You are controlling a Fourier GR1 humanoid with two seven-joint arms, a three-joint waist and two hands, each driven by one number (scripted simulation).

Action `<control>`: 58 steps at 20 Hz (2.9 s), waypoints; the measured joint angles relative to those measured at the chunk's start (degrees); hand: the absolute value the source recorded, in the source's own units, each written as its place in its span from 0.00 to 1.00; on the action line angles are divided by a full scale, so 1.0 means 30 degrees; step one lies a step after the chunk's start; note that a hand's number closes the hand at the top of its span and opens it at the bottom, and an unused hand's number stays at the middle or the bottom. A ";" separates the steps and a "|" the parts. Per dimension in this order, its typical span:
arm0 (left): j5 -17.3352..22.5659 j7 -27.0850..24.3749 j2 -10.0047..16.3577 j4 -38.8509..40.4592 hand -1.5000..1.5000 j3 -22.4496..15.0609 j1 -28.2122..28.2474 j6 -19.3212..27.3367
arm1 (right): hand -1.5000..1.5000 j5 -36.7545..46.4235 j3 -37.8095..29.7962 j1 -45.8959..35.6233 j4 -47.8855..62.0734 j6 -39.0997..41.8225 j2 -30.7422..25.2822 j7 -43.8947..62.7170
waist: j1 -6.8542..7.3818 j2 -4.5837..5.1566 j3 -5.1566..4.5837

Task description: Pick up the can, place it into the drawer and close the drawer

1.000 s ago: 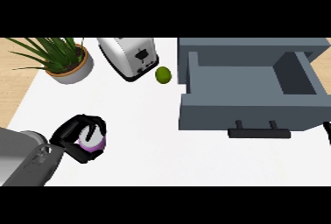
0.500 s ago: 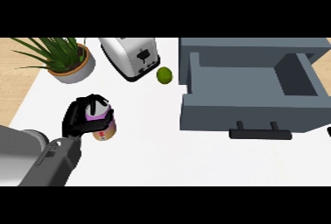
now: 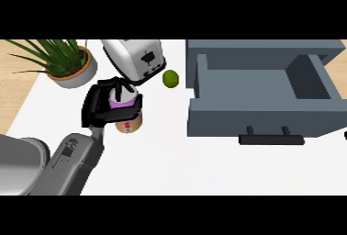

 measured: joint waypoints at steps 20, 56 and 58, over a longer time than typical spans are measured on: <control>-0.3641 0.8438 -0.2977 0.0054 1.00 -0.0769 -1.0030 0.3850 | 0.00 -0.0199 -0.0532 0.0114 -0.0406 0.0713 0.0238 0.0170 | -0.0418 0.0121 -0.0018; 0.3025 0.5181 -0.3296 1.4050 1.00 -0.5186 -2.0232 0.7101 | 0.00 0.0487 -0.0367 -0.3006 0.1179 0.0427 -0.0058 0.1037 | -0.1711 0.0475 0.0022; 0.3318 0.4891 -0.3296 1.4107 1.00 -0.5788 -1.9973 0.7547 | 0.00 0.0670 -0.0244 -0.3070 0.1215 0.0392 -0.0031 0.1019 | -0.1833 0.0489 0.0025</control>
